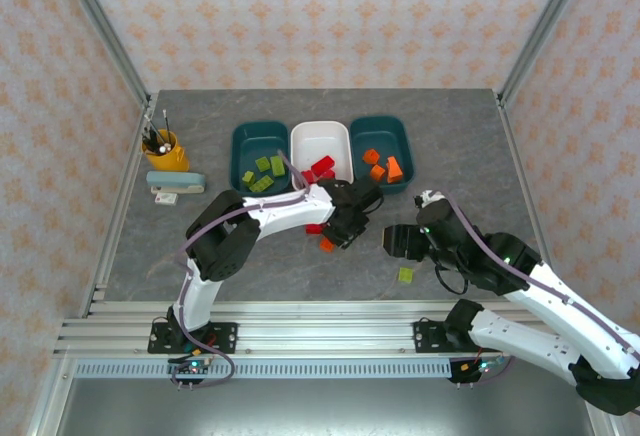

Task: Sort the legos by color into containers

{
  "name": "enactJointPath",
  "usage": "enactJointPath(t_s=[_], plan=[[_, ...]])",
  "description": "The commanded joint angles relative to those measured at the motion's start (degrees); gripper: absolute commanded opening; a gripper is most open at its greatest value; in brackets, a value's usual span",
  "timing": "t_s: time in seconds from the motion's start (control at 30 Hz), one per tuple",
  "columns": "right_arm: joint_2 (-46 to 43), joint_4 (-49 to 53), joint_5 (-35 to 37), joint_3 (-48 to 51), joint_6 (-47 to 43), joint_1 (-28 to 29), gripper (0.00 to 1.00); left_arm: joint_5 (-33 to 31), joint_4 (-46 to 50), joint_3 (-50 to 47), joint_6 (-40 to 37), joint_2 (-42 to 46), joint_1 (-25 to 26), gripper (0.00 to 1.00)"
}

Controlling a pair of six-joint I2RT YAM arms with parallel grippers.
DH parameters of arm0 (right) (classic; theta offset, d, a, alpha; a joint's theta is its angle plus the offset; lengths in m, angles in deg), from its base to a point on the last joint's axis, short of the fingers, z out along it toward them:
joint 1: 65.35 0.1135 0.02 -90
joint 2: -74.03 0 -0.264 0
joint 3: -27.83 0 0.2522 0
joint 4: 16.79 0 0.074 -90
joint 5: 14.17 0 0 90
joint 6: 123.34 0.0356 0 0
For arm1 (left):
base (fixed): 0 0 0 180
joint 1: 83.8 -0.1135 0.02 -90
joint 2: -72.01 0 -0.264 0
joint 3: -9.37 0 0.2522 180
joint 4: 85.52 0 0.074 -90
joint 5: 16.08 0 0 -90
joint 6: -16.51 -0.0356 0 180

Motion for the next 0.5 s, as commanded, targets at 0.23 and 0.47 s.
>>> enactJointPath(t_s=[0.23, 0.47], plan=[[6.07, -7.44, -2.60, -5.24, -3.20, -0.04, 0.74, -10.61, 12.48, 4.85, -20.68, 11.92, -8.88, 0.23], [16.81, -21.88, -9.02, -7.03, -4.32, -0.04, 0.74, -12.63, 20.39, 10.69, -41.62, 10.82, -23.14, 0.22]])
